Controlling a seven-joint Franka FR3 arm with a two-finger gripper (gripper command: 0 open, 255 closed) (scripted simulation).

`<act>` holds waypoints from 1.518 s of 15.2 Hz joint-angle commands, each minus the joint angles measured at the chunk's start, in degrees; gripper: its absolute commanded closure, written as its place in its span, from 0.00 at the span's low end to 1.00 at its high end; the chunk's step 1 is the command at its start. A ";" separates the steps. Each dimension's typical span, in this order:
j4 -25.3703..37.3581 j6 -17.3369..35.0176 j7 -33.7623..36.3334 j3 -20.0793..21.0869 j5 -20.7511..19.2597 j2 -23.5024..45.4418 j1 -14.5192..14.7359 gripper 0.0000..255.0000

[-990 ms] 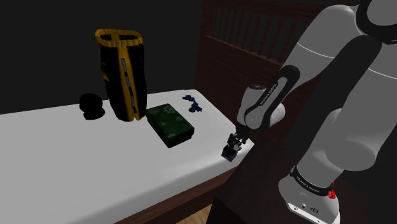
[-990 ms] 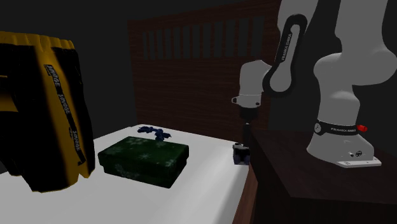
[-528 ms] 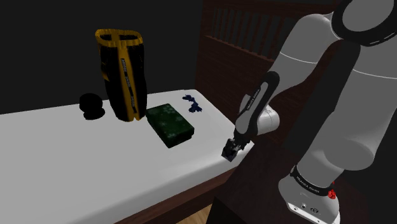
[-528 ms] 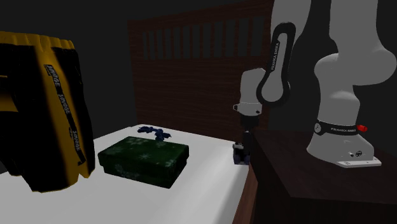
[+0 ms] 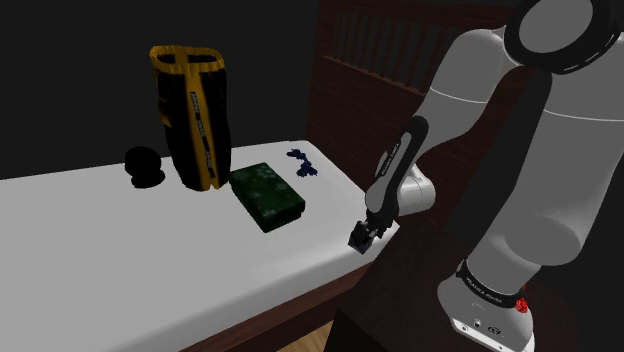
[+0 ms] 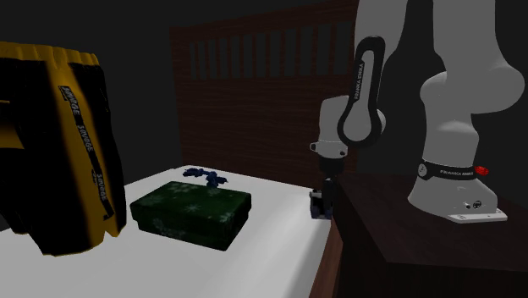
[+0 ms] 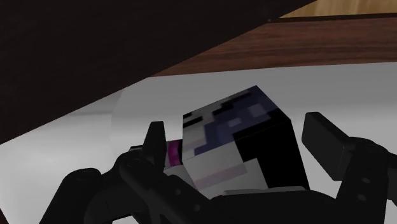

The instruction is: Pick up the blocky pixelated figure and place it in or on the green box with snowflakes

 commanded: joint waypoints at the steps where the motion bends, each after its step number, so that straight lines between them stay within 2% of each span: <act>1: 0.00 0.00 0.00 0.00 0.00 0.00 0.00 0.00; 2: 0.00 0.00 0.00 0.00 0.00 0.00 0.00 1.00; 11: 0.01 0.01 -0.01 0.02 0.01 0.01 -0.01 1.00; 12: -0.45 -1.12 1.04 -2.17 -1.17 -1.48 1.98 1.00; 14: -1.38 -3.31 4.00 -7.11 -4.85 -4.46 6.09 1.00; 17: -2.72 -6.46 10.62 -13.95 -13.80 -9.03 10.55 1.00; 20: -3.63 -9.91 16.95 -16.56 -22.75 -13.62 10.56 1.00; 23: -4.13 -13.73 20.48 -16.23 -27.82 -18.06 8.70 1.00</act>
